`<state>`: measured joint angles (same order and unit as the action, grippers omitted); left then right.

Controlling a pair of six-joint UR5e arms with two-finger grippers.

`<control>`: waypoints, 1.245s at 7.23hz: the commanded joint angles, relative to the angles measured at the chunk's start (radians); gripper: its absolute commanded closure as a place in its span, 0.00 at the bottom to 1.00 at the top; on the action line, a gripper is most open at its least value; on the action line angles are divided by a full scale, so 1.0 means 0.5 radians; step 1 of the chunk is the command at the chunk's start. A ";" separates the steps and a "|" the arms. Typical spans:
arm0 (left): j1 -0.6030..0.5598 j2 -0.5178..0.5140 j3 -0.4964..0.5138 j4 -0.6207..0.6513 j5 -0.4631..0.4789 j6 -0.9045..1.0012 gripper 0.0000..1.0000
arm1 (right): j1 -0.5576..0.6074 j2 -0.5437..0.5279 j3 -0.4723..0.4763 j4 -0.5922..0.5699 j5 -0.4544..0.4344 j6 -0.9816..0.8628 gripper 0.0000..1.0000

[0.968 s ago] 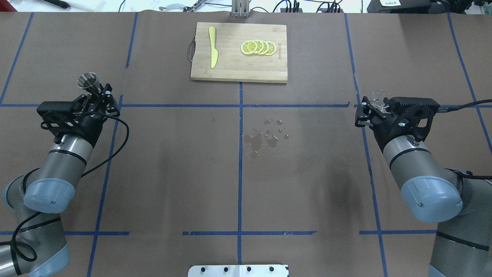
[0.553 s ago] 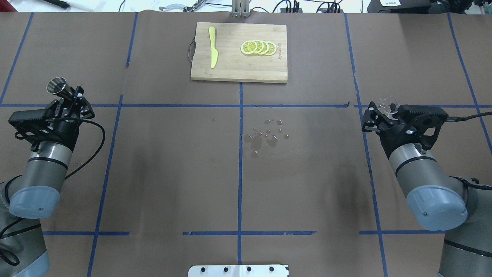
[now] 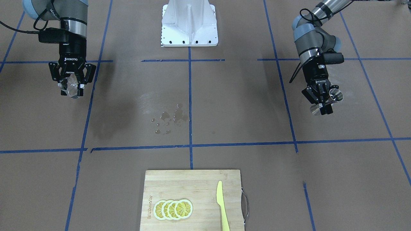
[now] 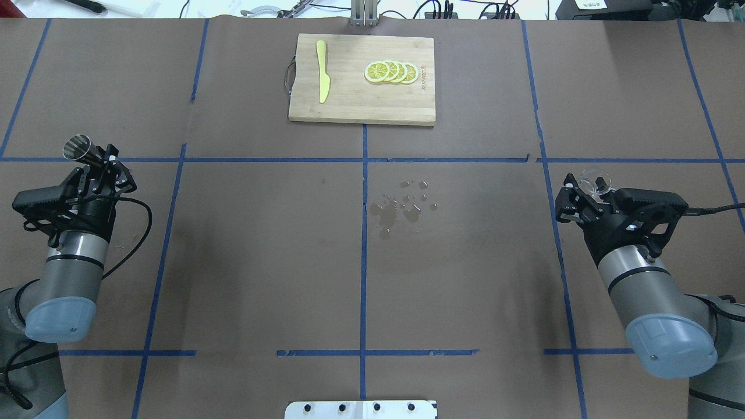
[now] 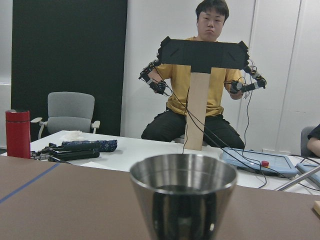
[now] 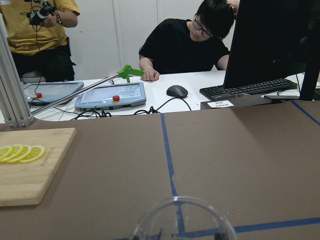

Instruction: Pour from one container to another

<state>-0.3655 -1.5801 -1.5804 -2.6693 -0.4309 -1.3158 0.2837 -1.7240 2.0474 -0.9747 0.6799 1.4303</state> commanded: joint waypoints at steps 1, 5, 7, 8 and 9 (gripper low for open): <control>0.132 0.000 0.068 0.000 0.140 -0.053 1.00 | -0.012 -0.071 -0.115 0.225 -0.007 0.008 1.00; 0.301 -0.003 0.117 0.007 0.208 -0.050 1.00 | -0.021 -0.111 -0.275 0.486 -0.010 0.002 1.00; 0.311 -0.009 0.160 0.007 0.202 -0.053 1.00 | -0.031 -0.111 -0.278 0.489 -0.025 0.002 1.00; 0.317 -0.009 0.166 0.007 0.196 -0.053 1.00 | -0.031 -0.111 -0.278 0.489 -0.025 0.002 1.00; 0.320 -0.009 0.166 0.007 0.187 -0.056 1.00 | -0.031 -0.111 -0.278 0.489 -0.031 0.002 1.00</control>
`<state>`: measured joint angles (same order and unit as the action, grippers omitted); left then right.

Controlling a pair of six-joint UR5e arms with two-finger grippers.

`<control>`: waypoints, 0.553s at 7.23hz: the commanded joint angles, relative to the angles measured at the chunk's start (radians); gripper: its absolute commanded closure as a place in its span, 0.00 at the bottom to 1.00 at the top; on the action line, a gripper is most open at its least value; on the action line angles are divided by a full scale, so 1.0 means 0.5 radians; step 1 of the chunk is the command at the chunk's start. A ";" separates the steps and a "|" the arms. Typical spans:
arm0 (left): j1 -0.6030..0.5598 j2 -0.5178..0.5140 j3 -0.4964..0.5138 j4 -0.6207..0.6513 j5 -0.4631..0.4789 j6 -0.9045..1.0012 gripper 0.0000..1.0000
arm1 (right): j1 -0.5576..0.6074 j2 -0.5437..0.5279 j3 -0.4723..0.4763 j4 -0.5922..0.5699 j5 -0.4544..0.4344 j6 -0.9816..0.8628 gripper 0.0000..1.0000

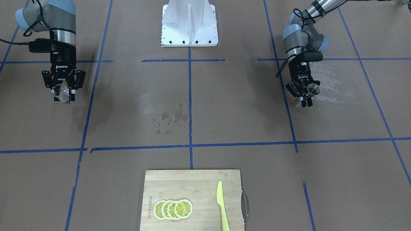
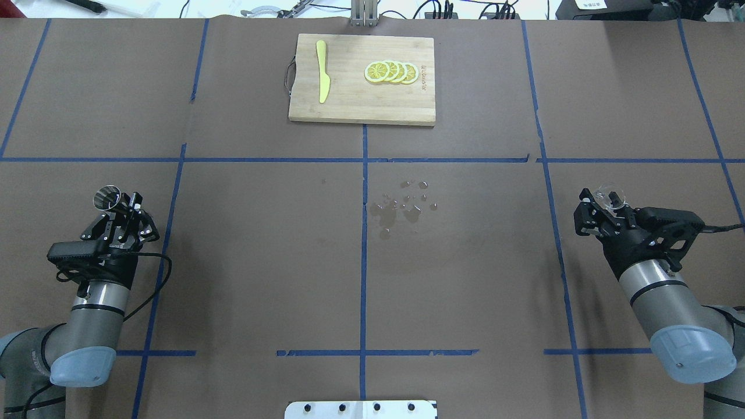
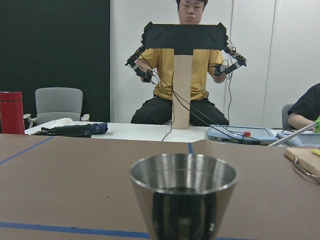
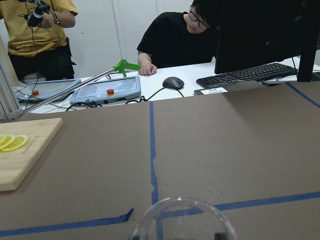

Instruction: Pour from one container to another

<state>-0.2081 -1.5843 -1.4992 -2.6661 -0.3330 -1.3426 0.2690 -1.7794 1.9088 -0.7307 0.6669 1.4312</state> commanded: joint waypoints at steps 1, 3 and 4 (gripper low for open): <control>0.011 -0.004 0.004 0.000 -0.009 -0.002 1.00 | -0.013 0.000 -0.004 0.001 -0.021 -0.003 1.00; 0.014 -0.013 0.007 0.000 -0.012 -0.005 1.00 | -0.023 0.000 -0.032 0.001 -0.039 -0.009 1.00; 0.014 -0.013 0.010 0.000 -0.012 -0.005 0.91 | -0.032 0.000 -0.038 0.001 -0.063 -0.012 1.00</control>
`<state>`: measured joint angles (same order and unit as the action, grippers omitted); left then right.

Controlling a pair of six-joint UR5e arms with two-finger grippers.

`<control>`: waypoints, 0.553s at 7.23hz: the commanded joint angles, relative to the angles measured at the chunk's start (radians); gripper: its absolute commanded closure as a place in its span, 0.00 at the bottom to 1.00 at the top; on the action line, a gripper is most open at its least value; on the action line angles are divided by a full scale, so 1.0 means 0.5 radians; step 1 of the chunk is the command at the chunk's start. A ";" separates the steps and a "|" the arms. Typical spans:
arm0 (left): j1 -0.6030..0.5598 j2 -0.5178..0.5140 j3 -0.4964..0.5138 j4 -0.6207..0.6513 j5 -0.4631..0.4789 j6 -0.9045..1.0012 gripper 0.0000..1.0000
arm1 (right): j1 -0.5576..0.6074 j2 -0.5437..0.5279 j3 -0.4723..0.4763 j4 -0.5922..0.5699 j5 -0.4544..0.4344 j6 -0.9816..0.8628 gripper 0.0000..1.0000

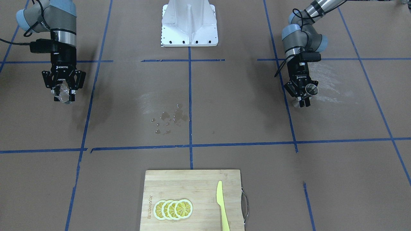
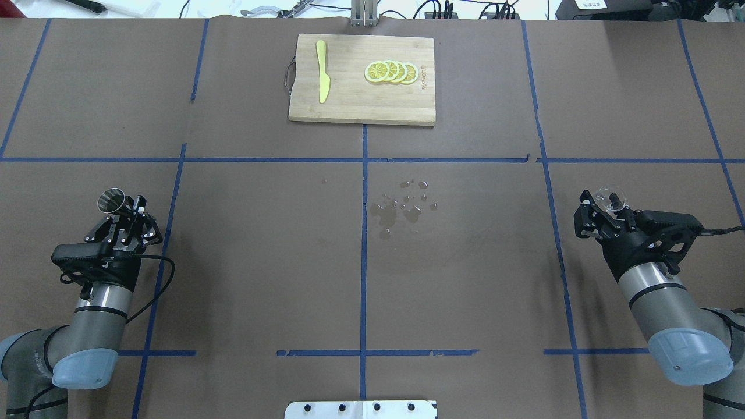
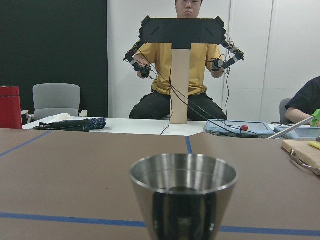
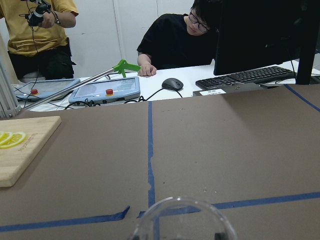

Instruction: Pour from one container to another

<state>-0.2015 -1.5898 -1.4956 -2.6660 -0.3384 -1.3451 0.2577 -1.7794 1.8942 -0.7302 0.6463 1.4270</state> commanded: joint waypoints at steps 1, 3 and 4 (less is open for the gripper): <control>0.001 -0.005 0.006 0.009 -0.001 0.003 0.84 | -0.018 0.000 -0.012 0.000 -0.025 -0.004 1.00; 0.016 -0.014 0.043 0.006 -0.001 0.003 0.78 | -0.022 0.000 -0.024 0.000 -0.029 -0.001 1.00; 0.016 -0.026 0.043 0.006 -0.004 0.003 0.76 | -0.025 0.000 -0.027 0.000 -0.029 -0.001 1.00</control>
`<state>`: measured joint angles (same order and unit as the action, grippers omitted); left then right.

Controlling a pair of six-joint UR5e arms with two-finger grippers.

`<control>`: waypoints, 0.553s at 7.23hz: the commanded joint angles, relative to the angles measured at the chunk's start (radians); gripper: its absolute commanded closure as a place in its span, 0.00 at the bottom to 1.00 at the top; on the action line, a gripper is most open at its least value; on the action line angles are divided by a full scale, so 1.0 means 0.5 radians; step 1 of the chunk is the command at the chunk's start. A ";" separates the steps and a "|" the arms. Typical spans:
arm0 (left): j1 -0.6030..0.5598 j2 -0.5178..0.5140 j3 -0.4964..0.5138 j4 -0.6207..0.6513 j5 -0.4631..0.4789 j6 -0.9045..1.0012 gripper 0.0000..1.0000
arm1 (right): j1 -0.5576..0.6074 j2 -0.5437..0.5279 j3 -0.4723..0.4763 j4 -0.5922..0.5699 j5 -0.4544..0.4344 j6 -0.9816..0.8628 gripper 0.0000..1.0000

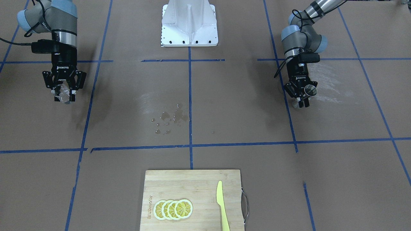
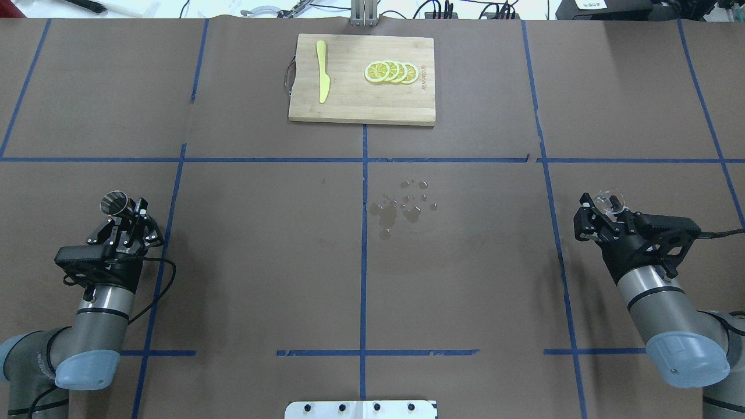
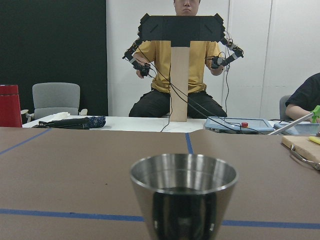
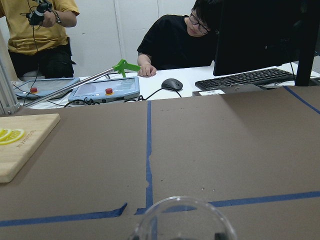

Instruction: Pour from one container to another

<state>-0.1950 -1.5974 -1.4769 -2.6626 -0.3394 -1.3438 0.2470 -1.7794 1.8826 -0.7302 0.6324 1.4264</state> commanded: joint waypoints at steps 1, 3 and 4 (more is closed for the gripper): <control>0.003 -0.011 0.012 -0.001 -0.002 0.000 0.74 | -0.003 0.000 -0.004 0.000 -0.001 0.000 1.00; 0.003 -0.014 0.021 0.002 -0.002 0.006 0.70 | -0.003 0.000 -0.019 0.000 -0.001 0.000 1.00; 0.003 -0.014 0.021 0.002 -0.005 0.009 0.68 | -0.006 0.000 -0.025 0.000 -0.001 0.000 1.00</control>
<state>-0.1934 -1.6041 -1.4675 -2.6617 -0.3409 -1.3413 0.2449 -1.7794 1.8740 -0.7302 0.6320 1.4266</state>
